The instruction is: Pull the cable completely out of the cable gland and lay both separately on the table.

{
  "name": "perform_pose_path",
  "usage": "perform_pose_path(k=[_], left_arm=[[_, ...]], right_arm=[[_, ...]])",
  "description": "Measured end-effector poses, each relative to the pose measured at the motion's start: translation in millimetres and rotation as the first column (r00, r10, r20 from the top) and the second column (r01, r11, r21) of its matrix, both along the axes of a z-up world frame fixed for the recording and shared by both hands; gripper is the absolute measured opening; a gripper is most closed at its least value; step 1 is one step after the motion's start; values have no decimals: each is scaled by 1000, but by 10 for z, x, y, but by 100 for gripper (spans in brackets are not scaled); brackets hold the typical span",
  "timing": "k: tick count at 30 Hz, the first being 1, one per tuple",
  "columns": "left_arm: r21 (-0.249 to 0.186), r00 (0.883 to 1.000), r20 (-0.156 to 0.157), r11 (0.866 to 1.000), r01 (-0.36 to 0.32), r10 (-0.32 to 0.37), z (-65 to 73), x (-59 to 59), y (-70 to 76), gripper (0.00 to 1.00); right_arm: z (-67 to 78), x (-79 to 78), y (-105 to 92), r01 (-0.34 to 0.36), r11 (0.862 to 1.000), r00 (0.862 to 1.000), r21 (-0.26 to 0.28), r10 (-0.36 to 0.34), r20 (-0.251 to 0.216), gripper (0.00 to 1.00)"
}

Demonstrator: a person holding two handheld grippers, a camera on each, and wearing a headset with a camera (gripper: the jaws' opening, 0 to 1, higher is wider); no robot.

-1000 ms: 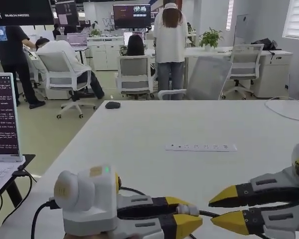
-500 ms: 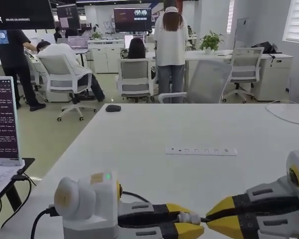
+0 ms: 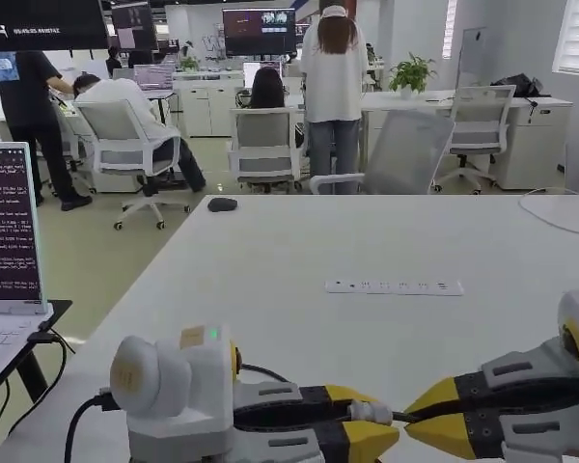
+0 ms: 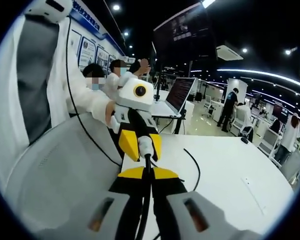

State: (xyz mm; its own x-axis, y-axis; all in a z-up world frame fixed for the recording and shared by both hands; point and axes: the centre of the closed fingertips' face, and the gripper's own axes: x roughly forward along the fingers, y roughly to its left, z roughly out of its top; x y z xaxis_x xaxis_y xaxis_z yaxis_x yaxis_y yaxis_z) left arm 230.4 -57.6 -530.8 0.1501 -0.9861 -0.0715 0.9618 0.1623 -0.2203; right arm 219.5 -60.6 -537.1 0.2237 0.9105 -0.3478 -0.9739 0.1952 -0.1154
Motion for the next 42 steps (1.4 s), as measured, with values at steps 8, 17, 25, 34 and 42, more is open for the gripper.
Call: perform_pose_path(k=[8,17,25,34,42], left_arm=[[15,1000,-7,1000,-14,14,-35,28,15,17],[1,999,-22,999,-36,36,-12,83,51,17],[-20,998,-28,998,-59,58,23,121,91,17],[-11,998,-21,998,-67,67,15,138,94,17],[3,998,-11,998,-59,59,-2,118,77,17]], right_arm=[[-46,36,-34,3,1000,1000,-16,-3,5,2],[-104,129,-363,77,997,997,-13,-78,-7,2],[-291,166,-686,159,987,986,-33,-160,-35,2],[-515,205,-974,225,972,970,-59,-230,-77,3],[-576,194,-940,228,970,968,-80,-234,-85,3]])
